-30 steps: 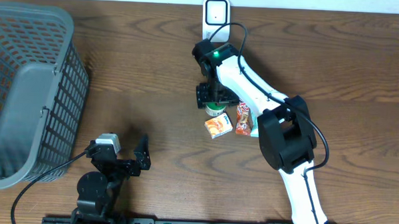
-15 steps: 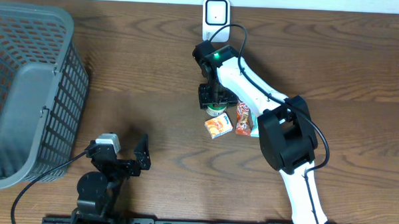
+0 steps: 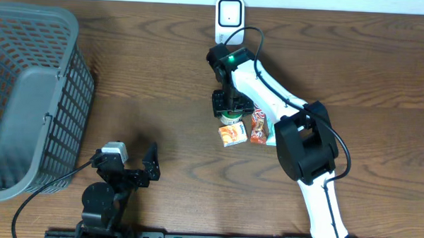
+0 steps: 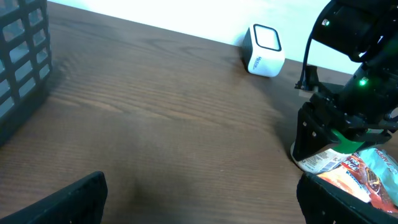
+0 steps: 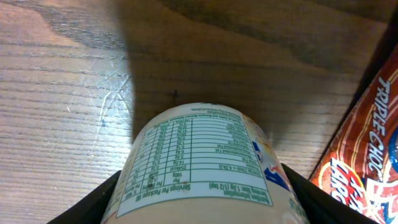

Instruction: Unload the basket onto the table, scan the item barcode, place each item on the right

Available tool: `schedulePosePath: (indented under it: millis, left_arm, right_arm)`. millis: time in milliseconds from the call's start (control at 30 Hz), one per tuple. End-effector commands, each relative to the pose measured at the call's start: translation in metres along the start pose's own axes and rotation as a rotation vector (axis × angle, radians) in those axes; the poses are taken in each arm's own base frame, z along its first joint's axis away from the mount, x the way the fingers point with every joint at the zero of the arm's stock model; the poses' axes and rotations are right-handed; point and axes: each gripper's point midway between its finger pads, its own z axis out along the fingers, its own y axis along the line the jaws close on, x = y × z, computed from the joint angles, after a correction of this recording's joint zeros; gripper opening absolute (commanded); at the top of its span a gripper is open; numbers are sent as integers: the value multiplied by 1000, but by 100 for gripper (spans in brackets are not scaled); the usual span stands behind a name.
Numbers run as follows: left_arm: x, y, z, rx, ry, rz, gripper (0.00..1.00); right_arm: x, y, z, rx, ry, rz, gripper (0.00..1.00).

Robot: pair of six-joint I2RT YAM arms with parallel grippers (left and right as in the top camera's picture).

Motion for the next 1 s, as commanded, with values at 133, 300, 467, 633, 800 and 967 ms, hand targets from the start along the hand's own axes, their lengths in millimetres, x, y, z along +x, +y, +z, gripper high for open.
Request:
schedulePosePath:
  millis: [133, 300, 467, 633, 800, 967]
  left_arm:
    - [12, 2, 1, 0, 39, -13, 98]
    - [12, 2, 1, 0, 39, -13, 98]
    - [12, 2, 1, 0, 39, -13, 98]
    - [12, 2, 1, 0, 39, -13, 98]
    - [12, 2, 1, 0, 39, -13, 98]
    - [12, 2, 1, 0, 39, -13, 98]
  right_arm:
    - [-3, -3, 9, -10, 7, -25, 60]
    - [-7, -1, 9, -17, -12, -30, 60]
    - [-6, -1, 10, -15, -10, -31, 62]
    - [-7, -5, 10, 6, -16, -39, 64]
    - [-3, -7, 10, 13, 0, -38, 59]
    - [0, -8, 10, 18, 11, -37, 57]
